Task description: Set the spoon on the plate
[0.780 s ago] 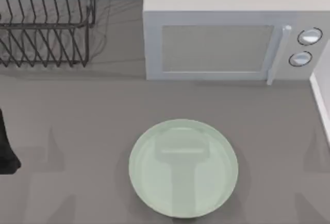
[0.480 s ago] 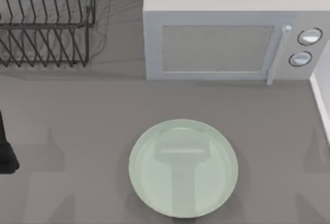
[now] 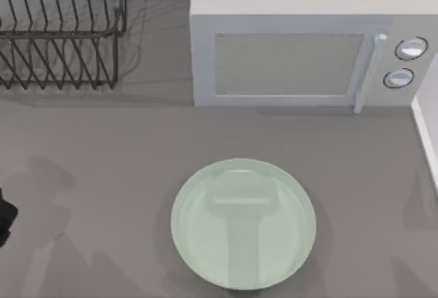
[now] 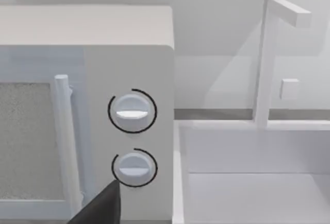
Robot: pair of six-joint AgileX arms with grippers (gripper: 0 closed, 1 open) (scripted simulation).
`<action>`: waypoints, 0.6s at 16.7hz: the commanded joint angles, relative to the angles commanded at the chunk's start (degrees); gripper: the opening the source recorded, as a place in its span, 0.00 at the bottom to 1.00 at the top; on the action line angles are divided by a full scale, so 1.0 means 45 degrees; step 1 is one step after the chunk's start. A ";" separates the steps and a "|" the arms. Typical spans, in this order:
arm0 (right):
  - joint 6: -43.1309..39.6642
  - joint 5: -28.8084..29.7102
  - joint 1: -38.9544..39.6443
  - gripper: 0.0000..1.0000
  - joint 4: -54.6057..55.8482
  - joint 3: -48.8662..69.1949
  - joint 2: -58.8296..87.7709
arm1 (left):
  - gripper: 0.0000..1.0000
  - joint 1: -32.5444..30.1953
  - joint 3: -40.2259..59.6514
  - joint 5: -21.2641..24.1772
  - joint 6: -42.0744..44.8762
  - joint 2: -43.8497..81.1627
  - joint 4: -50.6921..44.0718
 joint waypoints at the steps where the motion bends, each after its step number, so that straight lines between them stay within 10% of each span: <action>1: 0.0000 0.0000 0.0000 1.00 0.0000 0.0000 0.0000 | 1.00 0.0203 0.0757 0.0032 0.1221 0.1458 -0.0771; 10: 0.0000 0.0000 0.0000 1.00 0.0000 0.0000 0.0000 | 1.00 0.2542 0.8088 0.0069 1.0322 1.2681 -0.6754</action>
